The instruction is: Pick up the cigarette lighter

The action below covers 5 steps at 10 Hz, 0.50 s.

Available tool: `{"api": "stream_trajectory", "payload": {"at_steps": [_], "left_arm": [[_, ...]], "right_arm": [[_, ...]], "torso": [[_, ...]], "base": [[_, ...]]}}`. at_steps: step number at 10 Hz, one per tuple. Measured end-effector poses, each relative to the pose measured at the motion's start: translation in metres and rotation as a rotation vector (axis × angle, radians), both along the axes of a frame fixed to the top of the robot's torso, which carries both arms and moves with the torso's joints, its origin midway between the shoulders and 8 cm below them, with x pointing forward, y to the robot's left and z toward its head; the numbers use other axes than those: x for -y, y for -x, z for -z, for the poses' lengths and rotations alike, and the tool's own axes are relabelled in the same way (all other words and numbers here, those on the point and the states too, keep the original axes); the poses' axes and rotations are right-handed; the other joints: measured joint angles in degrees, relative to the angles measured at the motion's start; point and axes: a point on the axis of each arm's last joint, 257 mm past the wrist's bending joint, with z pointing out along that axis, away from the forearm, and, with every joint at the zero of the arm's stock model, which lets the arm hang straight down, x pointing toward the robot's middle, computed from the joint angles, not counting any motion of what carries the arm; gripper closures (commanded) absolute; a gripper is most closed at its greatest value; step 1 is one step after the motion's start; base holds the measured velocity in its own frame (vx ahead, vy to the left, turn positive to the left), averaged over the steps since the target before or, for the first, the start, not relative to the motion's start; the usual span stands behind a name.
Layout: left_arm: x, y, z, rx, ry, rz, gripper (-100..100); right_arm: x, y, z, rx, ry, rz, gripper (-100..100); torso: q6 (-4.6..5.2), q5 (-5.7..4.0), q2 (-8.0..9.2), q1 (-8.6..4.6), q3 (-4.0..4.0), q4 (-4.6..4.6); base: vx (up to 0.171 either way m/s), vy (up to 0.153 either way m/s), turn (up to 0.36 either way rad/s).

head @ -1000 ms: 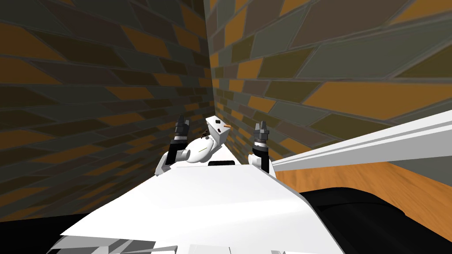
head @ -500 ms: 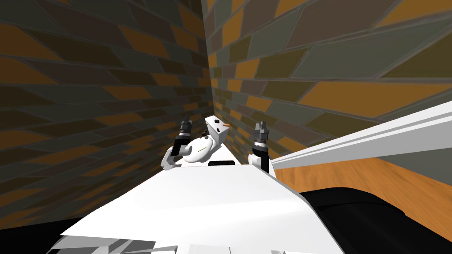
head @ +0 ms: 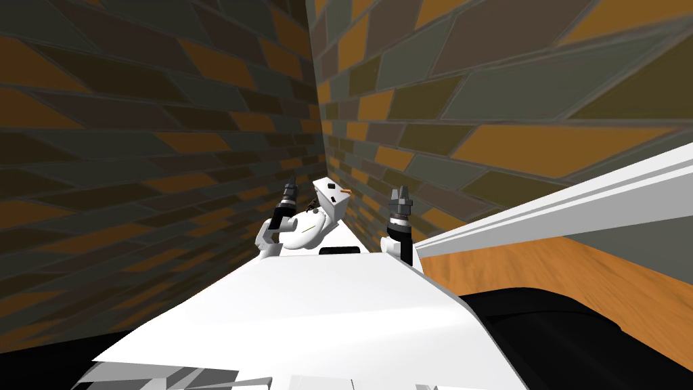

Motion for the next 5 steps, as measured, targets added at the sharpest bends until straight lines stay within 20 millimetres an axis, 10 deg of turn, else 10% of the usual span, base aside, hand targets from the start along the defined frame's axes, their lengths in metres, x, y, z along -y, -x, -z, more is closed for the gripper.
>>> {"api": "stream_trajectory", "payload": {"at_steps": [5], "left_arm": [[-0.005,-0.037,0.025,-0.113,-0.011,-0.024,-100]], "right_arm": [[0.000,0.000,0.000,0.000,0.000,0.000,0]], "torso": [[-0.01,0.00,-0.01,0.01,0.00,0.00]], "base": [[-0.014,-0.018,-0.018]]}}
